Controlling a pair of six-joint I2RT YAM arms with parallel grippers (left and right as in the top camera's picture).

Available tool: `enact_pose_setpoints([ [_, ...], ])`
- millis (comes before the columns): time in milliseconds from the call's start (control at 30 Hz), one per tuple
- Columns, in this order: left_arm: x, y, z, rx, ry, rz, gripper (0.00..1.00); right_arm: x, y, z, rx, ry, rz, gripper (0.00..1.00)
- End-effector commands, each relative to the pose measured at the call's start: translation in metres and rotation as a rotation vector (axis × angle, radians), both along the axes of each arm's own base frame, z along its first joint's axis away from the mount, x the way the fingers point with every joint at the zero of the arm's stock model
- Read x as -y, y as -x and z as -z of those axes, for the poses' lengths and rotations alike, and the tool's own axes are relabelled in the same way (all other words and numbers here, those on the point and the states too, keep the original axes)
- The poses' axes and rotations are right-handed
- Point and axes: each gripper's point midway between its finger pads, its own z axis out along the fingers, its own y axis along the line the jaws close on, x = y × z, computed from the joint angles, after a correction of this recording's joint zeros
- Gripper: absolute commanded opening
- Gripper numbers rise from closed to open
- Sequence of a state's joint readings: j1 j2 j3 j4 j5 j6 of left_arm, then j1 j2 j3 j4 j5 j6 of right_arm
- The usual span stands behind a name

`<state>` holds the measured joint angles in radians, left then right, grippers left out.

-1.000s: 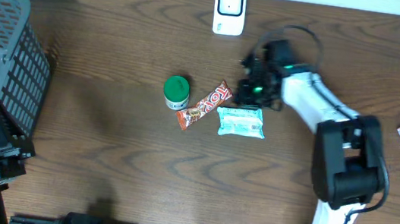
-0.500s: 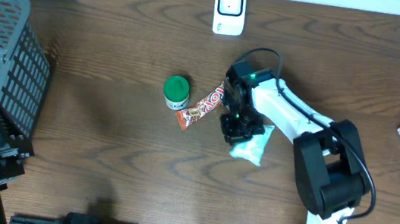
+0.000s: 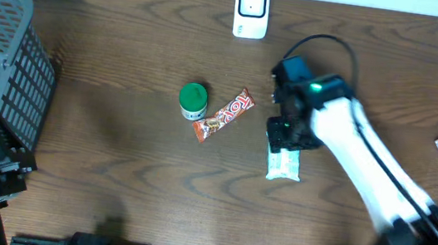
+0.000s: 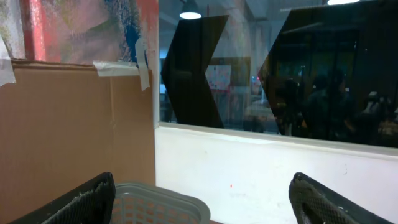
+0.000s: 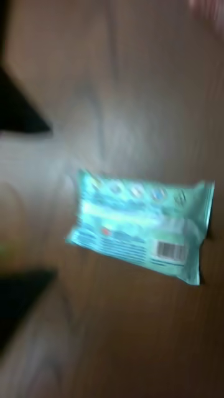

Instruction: Scan the item barcode

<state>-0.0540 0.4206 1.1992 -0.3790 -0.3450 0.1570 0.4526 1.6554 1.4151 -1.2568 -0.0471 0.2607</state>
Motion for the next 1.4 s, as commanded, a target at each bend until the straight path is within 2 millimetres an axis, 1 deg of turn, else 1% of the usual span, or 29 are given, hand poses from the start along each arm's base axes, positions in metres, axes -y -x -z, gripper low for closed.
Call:
enact_pose_setpoints([
  [0,0.000,0.003,-0.002,0.015,0.001,-0.001,0.89,-0.007,0.016,-0.030,-0.007,-0.195,0.081,0.54],
  [33,0.000,0.003,-0.003,0.019,0.001,0.000,0.89,-0.006,0.021,-0.031,-0.012,-0.213,0.092,0.27],
  [67,0.000,0.003,-0.004,0.023,0.001,0.000,0.89,-0.003,0.026,-0.030,-0.017,-0.214,0.100,0.06],
  [100,0.000,0.004,-0.005,0.027,0.001,0.000,0.89,-0.001,0.033,-0.026,-0.027,-0.210,0.102,0.01],
  [167,0.000,0.004,-0.005,0.030,0.001,0.000,0.89,0.002,0.046,-0.013,-0.056,-0.197,0.107,0.01],
  [233,0.000,0.004,-0.006,0.033,0.002,0.000,0.89,0.006,0.061,0.015,-0.105,-0.177,0.147,0.01],
  [367,0.000,0.004,-0.006,0.035,0.002,-0.001,0.89,0.010,0.073,0.062,-0.136,-0.167,0.203,0.01],
  [467,0.000,0.004,-0.006,0.034,0.002,0.000,0.89,0.013,0.077,0.084,-0.128,-0.167,0.227,0.01],
  [533,0.000,0.004,-0.006,0.033,0.002,-0.001,0.89,0.017,0.070,0.099,-0.074,-0.154,0.251,0.01],
  [700,0.000,0.004,-0.006,0.034,0.002,0.000,0.89,0.033,0.043,0.119,0.067,-0.087,0.356,0.01],
  [800,0.000,0.004,-0.006,0.034,0.002,0.000,0.89,0.040,0.036,0.130,0.088,-0.047,0.388,0.01],
  [867,0.000,0.004,-0.006,0.034,0.002,0.000,0.89,0.044,0.026,0.134,0.118,-0.031,0.400,0.01],
  [900,0.000,0.004,-0.006,0.034,0.002,0.000,0.89,0.047,0.012,0.133,0.164,-0.034,0.395,0.01],
  [967,0.000,0.004,-0.006,0.034,0.002,0.000,0.89,0.049,-0.008,0.125,0.228,-0.055,0.385,0.01],
  [1100,0.000,0.004,-0.006,0.034,0.002,-0.001,0.89,0.060,-0.048,0.096,0.330,-0.083,0.408,0.01],
  [1200,0.000,0.004,-0.006,0.033,0.002,-0.001,0.89,0.070,-0.071,0.071,0.376,-0.092,0.416,0.02],
  [1233,0.000,0.004,-0.006,0.034,0.001,-0.001,0.89,0.069,-0.074,0.065,0.372,-0.107,0.415,0.04],
  [1267,0.000,0.004,-0.006,0.034,0.002,-0.001,0.89,0.065,-0.075,0.058,0.356,-0.138,0.402,0.16],
  [1300,0.000,0.004,-0.006,0.034,0.002,-0.001,0.89,0.059,-0.074,0.053,0.335,-0.173,0.382,0.42],
  [1333,0.000,0.004,-0.006,0.034,0.002,-0.001,0.89,0.050,-0.072,0.049,0.311,-0.221,0.346,0.72],
  [1367,0.000,0.004,-0.006,0.034,0.002,-0.001,0.89,0.043,-0.069,0.047,0.292,-0.262,0.305,0.90],
])
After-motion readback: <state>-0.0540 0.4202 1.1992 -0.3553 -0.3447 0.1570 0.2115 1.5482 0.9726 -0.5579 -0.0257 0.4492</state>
